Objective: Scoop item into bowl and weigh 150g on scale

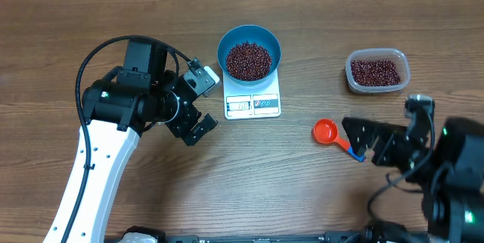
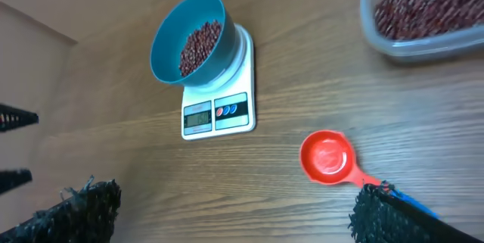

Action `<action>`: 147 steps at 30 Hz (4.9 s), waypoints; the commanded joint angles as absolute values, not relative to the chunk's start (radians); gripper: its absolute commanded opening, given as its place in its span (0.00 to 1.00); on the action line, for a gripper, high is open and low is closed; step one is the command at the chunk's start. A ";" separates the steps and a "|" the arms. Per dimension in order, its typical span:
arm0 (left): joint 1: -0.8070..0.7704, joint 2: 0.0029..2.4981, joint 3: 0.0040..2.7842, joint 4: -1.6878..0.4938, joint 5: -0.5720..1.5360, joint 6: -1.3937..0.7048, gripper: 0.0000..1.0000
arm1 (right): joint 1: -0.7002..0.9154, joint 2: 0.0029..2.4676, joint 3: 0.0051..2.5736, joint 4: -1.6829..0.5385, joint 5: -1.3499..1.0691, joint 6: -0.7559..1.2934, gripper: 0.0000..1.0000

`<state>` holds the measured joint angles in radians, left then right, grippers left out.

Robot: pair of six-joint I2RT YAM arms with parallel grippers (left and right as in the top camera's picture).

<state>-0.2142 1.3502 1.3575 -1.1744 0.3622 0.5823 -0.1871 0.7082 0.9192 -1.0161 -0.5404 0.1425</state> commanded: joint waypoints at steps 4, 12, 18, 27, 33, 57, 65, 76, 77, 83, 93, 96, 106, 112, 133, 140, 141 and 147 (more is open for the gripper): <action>-0.210 1.335 1.357 -1.171 0.359 0.576 0.99 | -0.183 0.540 0.908 -1.051 -0.480 0.073 1.00; -0.210 1.335 1.357 -1.171 0.359 0.576 1.00 | -0.183 0.458 0.792 -1.004 -0.528 0.081 1.00; -0.210 1.335 1.357 -1.171 0.359 0.576 1.00 | -0.177 0.373 0.660 -0.825 -0.526 0.081 1.00; -0.210 1.335 1.357 -1.171 0.359 0.576 1.00 | -0.096 0.222 0.395 -0.424 -0.527 0.105 1.00; -0.210 1.335 1.357 -1.171 0.359 0.576 1.00 | -0.096 0.142 0.244 -0.212 -0.524 0.130 1.00; -0.210 1.335 1.357 -1.171 0.359 0.576 1.00 | -0.096 0.002 0.008 -0.014 -0.314 0.239 1.00; -0.210 1.335 1.357 -1.171 0.359 0.576 1.00 | -0.096 0.002 0.008 -0.064 -0.223 0.236 1.00; -0.210 1.335 1.357 -1.171 0.359 0.576 1.00 | -0.096 0.002 0.008 -0.073 -0.150 0.166 1.00; -0.210 1.335 1.357 -1.171 0.359 0.576 1.00 | -0.096 0.002 0.008 -0.073 -0.149 0.166 1.00; -0.210 1.335 1.357 -1.171 0.359 0.576 1.00 | -0.096 0.002 0.008 -0.074 -0.150 0.155 1.00; -0.210 1.335 1.357 -1.171 0.359 0.576 1.00 | -0.096 0.003 0.008 -0.069 -0.157 0.155 1.00; -0.210 1.335 1.357 -1.171 0.359 0.576 1.00 | -0.096 0.003 0.008 -0.069 -0.158 0.156 1.00; -0.210 1.335 1.357 -1.171 0.359 0.576 1.00 | -0.096 0.003 0.008 -0.069 -0.157 0.155 1.00; -0.210 1.335 1.357 -1.171 0.359 0.576 1.00 | -0.096 0.003 0.008 -0.069 -0.157 0.155 1.00; -0.210 1.333 1.357 -1.064 0.347 0.576 1.00 | -0.096 0.003 0.008 -0.069 -0.158 0.155 1.00; -0.145 1.332 1.357 -1.019 0.297 0.536 0.99 | -0.096 0.003 0.008 -0.069 -0.158 0.155 1.00; -0.121 1.332 1.357 -1.015 0.299 0.529 1.00 | -0.096 0.003 0.008 -0.069 -0.158 0.155 1.00; 0.035 1.292 1.357 -1.045 0.429 0.532 1.00 | -0.096 0.003 0.008 -0.069 -0.157 0.155 1.00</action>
